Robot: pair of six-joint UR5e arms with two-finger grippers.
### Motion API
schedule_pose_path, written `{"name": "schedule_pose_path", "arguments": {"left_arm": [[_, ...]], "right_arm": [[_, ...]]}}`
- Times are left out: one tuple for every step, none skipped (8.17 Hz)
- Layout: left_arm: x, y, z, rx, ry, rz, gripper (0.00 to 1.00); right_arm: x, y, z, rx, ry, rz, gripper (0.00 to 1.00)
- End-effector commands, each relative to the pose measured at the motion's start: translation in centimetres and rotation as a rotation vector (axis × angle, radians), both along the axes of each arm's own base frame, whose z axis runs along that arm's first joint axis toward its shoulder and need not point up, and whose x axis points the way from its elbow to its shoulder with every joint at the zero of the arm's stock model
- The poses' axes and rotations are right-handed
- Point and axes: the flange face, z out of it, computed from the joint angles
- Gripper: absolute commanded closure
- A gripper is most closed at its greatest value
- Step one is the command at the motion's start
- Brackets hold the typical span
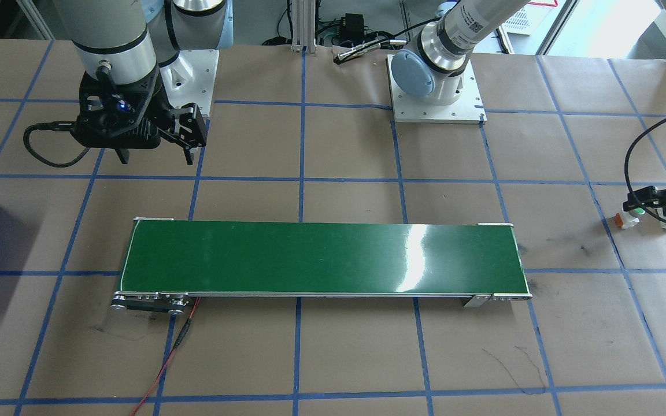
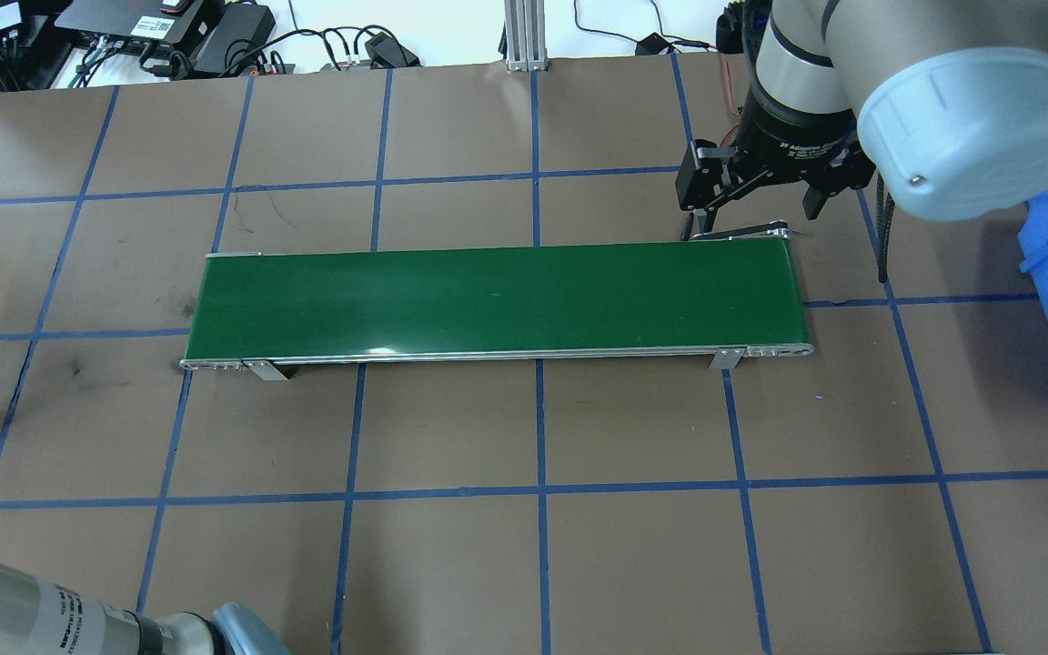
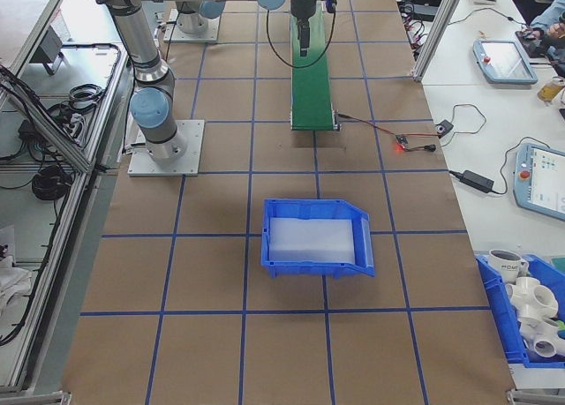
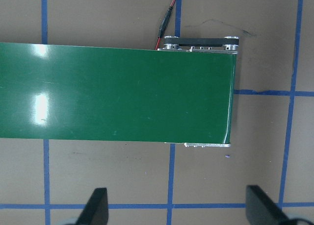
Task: Move button from left to right
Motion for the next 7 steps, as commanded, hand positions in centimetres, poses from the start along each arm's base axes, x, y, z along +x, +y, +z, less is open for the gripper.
{"name": "schedule_pose_path", "arguments": {"left_arm": [[0.3, -0.1, -2.6, 0.029, 0.029, 0.006, 0.0], [0.4, 0.0, -2.8, 0.032, 0.03, 0.016, 0.0], [0.4, 0.2, -3.4, 0.039, 0.038, 0.016, 0.0], [0.5, 0.3, -3.9, 0.041, 0.041, 0.019, 0.0], [0.7, 0.5, -4.6, 0.04, 0.04, 0.023, 0.0], [0.9, 0.8, -5.0, 0.045, 0.044, 0.027, 0.0], [1.1, 1.0, -5.1, 0.062, 0.034, 0.025, 0.0]], "right_arm": [[0.0, 0.0, 0.0, -0.001, 0.0, 0.0, 0.0], [0.0, 0.0, 0.0, 0.001, 0.0, 0.0, 0.0], [0.0, 0.0, 0.0, 0.001, 0.0, 0.0, 0.0], [0.0, 0.0, 0.0, 0.001, 0.0, 0.0, 0.0], [0.0, 0.0, 0.0, 0.001, 0.0, 0.0, 0.0], [0.0, 0.0, 0.0, 0.001, 0.0, 0.0, 0.0], [0.0, 0.0, 0.0, 0.001, 0.0, 0.0, 0.0]]}}
